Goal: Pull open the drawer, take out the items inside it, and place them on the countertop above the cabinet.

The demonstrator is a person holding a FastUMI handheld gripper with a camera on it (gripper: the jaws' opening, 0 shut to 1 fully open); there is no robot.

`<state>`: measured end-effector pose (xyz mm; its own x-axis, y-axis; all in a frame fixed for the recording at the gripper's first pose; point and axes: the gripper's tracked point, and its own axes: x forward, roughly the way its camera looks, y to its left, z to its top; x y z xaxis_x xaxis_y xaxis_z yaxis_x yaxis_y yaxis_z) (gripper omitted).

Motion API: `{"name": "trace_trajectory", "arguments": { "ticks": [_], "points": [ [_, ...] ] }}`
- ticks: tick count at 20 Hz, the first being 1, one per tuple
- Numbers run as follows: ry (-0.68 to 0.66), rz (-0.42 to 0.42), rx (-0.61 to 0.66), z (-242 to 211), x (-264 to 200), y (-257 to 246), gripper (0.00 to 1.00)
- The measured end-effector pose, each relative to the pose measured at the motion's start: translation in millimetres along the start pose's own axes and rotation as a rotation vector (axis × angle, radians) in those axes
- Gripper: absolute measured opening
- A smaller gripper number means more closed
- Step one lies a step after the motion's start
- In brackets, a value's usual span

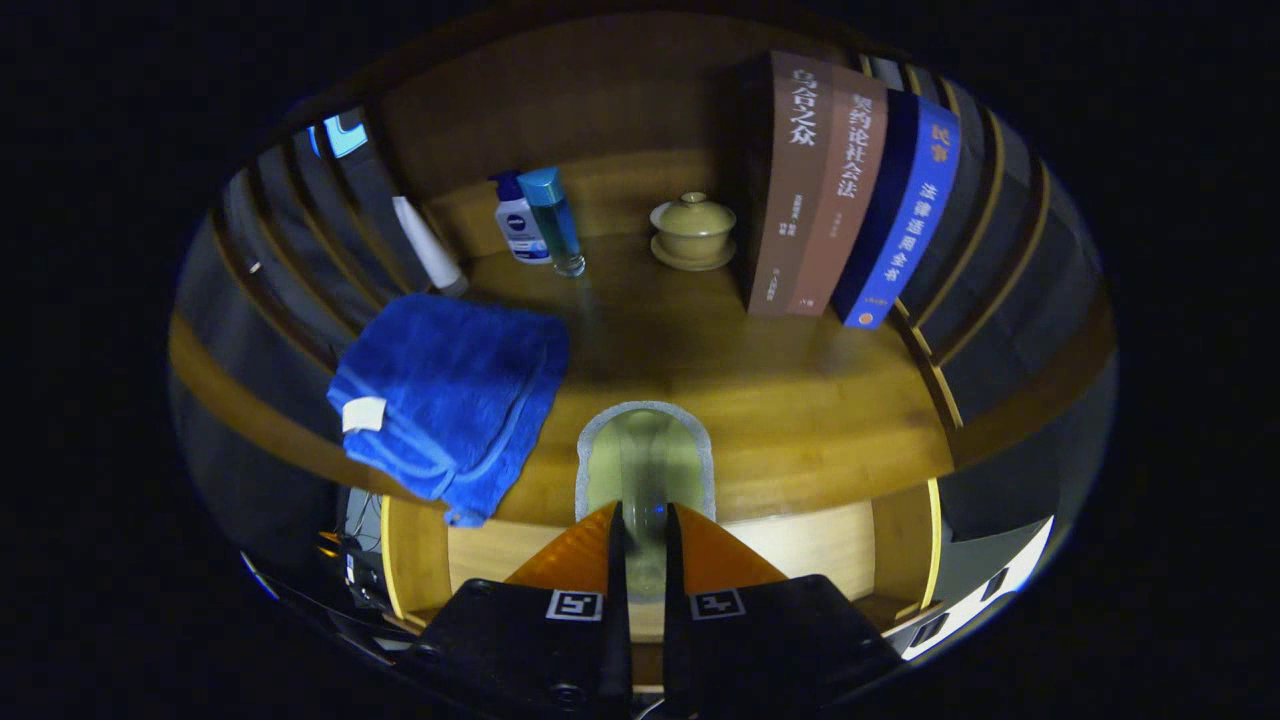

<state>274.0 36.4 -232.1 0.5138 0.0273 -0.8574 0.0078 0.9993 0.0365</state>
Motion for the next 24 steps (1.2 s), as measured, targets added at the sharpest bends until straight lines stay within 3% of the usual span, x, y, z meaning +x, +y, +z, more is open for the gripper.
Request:
{"name": "trace_trajectory", "arguments": {
  "ticks": [10, 13, 15, 20, 24],
  "points": [
    [0.014, -0.04, -0.041, 45.5, 55.8, -0.1, 0.17],
    [0.015, -0.037, -0.043, 44.9, 63.2, 3.2, 0.22],
    [0.0, -0.028, -0.031, 46.4, 57.6, 5.6, 0.31],
    [-0.077, -0.023, -0.041, 44.3, 44.0, 6.5, 0.99],
    [-0.208, 0.06, -0.037, 36.7, 8.3, 17.1, 0.99]
  ]
}}
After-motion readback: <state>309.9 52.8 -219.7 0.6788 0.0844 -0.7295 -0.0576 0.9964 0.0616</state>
